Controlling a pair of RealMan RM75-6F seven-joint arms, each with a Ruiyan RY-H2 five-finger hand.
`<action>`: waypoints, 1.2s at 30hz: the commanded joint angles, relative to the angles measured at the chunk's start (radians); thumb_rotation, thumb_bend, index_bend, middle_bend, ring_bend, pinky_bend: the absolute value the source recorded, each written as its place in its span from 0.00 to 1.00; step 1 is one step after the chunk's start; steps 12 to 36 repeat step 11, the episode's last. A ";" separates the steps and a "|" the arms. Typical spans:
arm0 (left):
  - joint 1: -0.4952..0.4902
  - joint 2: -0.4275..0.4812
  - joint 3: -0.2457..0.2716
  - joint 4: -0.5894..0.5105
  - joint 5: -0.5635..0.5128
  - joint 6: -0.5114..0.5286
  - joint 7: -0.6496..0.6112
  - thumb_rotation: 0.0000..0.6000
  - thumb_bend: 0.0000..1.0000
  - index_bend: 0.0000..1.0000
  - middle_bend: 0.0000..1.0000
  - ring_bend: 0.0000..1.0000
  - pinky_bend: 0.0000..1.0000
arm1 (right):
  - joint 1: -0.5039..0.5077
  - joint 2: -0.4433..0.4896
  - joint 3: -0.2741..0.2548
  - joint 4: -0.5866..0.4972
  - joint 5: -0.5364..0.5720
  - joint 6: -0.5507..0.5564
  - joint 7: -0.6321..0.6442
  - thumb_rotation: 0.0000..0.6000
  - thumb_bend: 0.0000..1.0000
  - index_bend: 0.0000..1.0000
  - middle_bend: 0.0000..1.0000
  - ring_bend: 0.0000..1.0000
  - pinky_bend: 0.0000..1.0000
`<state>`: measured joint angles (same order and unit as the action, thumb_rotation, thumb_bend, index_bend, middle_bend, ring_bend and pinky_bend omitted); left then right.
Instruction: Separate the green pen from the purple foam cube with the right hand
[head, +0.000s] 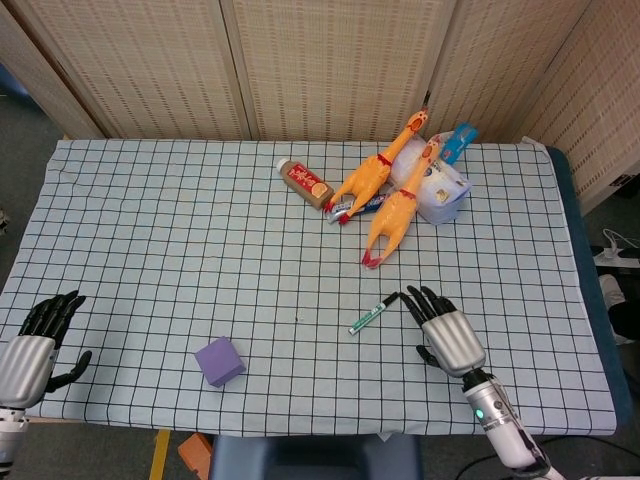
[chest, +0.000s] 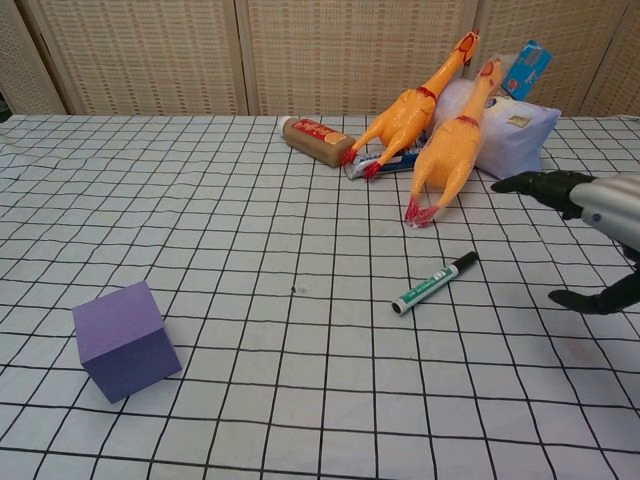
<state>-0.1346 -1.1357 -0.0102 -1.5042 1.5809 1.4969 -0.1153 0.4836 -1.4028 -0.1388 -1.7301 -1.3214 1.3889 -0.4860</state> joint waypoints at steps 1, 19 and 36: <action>0.006 -0.001 -0.002 -0.001 0.000 0.013 0.012 1.00 0.38 0.00 0.00 0.00 0.08 | -0.109 0.086 -0.011 0.008 -0.106 0.186 0.062 1.00 0.15 0.00 0.00 0.00 0.08; 0.011 0.010 -0.008 -0.069 -0.078 -0.040 0.149 1.00 0.38 0.00 0.00 0.00 0.08 | -0.274 0.127 -0.024 0.183 -0.183 0.304 0.268 1.00 0.14 0.00 0.00 0.00 0.02; 0.011 0.010 -0.008 -0.069 -0.078 -0.040 0.149 1.00 0.38 0.00 0.00 0.00 0.08 | -0.274 0.127 -0.024 0.183 -0.183 0.304 0.268 1.00 0.14 0.00 0.00 0.00 0.02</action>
